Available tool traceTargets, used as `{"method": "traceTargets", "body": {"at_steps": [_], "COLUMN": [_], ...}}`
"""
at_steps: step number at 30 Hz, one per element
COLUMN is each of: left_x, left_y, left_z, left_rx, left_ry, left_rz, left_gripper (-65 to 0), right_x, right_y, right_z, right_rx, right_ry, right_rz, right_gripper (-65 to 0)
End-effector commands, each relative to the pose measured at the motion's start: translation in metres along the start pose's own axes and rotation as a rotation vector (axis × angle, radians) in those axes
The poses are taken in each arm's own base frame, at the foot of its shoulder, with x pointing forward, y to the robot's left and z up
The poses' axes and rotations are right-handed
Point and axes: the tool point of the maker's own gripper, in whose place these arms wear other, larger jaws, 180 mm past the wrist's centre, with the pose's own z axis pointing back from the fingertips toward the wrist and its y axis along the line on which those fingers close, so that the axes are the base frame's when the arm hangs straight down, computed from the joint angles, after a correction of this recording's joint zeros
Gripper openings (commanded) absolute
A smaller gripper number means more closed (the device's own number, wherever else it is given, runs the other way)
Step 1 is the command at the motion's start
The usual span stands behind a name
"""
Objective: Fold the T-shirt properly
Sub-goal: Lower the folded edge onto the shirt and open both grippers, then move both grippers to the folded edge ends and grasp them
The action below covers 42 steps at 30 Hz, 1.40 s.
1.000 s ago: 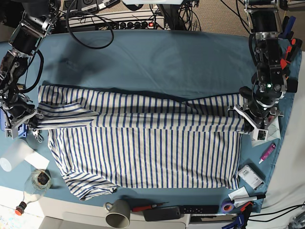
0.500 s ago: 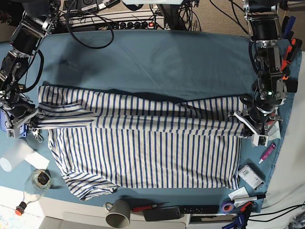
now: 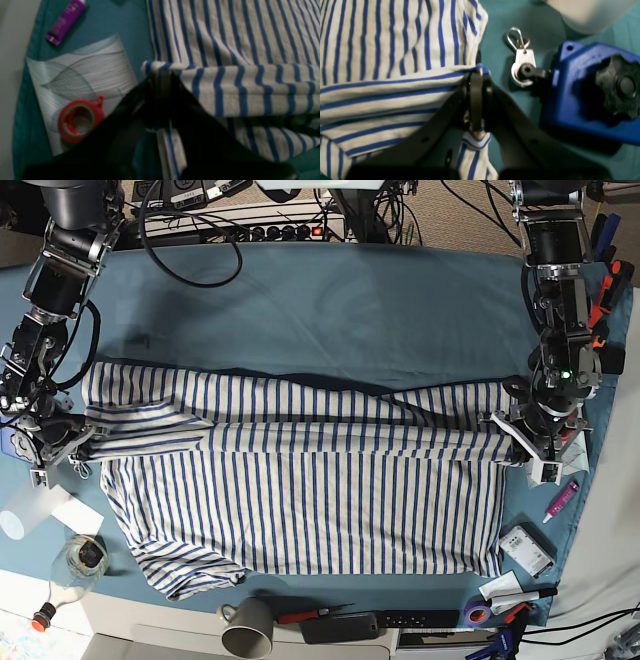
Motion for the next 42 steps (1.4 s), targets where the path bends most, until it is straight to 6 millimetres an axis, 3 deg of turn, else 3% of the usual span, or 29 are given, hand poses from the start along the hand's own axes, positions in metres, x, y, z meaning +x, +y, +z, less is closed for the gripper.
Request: {"method": "traceTargets", "body": {"at_steps": [1,10,19,20,22,25,27,34,42], "left_x": [0.022,0.024,0.026,0.026,0.025,0.028,0.028,0.028,0.017], "left_y": [0.008,0.008,0.005,0.003,-0.002,-0.004,-0.004,-0.004,-0.003], "left_z": [0.003,0.003,0.003,0.003,0.003,0.003,0.003,0.003,0.01], "left_rx": [0.021,0.02,0.005,-0.007,-0.033,-0.044,-0.044,-0.043,-0.025], "left_ry": [-0.063,-0.076,-0.086,-0.086,-0.086,-0.104,-0.104,-0.101,0.028], "left_rz": [-0.012,-0.012,-0.024,-0.034,-0.054,-0.062,-0.063,-0.063,-0.046], "left_gripper": [-65.0,-65.0,-65.0,-62.3,-50.5,-41.2,-40.9,-40.9,-40.9], "right_x": [0.028,0.033,0.035,0.035,0.037,0.04,0.041,0.048,0.09], "right_y": [-0.014,-0.019,-0.018,-0.015,-0.008,-0.006,-0.007,-0.015,-0.017], "right_z": [0.008,-0.005,-0.005,-0.005,-0.005,-0.004,-0.004,0.004,0.034], "right_rx": [-0.029,-0.009,-0.001,0.014,0.049,0.059,0.058,0.071,0.192], "right_ry": [-0.074,-0.062,-0.066,-0.067,-0.078,-0.093,-0.101,-0.086,-0.085], "right_rz": [0.003,-0.07,-0.063,-0.047,-0.011,0.001,0.001,-0.034,-0.124], "right_gripper": [-65.0,-65.0,-65.0,-65.0,-64.8,-54.0,-49.3,-48.9,-48.9]}}
